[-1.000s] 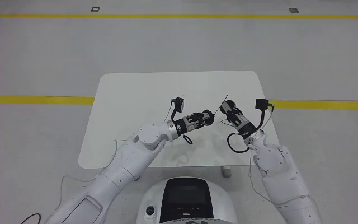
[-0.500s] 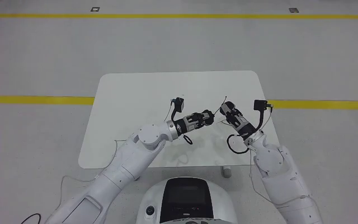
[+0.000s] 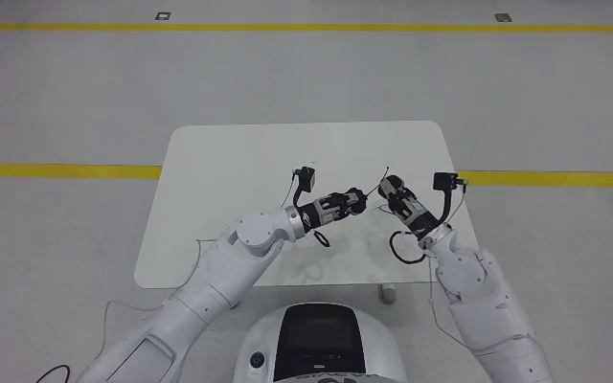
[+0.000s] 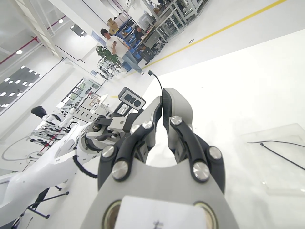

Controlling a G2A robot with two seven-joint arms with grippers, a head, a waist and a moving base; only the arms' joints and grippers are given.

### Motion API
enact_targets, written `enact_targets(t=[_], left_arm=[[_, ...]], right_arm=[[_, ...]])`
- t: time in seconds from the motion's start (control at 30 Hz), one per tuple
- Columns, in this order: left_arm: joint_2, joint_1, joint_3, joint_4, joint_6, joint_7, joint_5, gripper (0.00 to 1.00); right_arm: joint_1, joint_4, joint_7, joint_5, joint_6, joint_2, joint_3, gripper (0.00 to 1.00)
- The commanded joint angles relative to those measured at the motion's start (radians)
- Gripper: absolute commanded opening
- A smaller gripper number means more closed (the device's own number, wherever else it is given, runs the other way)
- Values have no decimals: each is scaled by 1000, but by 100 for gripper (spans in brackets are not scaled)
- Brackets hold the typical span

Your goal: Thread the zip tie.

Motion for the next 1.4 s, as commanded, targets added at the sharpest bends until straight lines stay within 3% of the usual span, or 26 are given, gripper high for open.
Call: enact_targets(t=[0.0,1.37], left_arm=[[0,0,0,0,0,0,0,0],[0,0,0,0,0,0,0,0]], right_arm=[[0,0,-3,-1,3,0,2,0],[1,-25,19,44,-8,30,-54,0]])
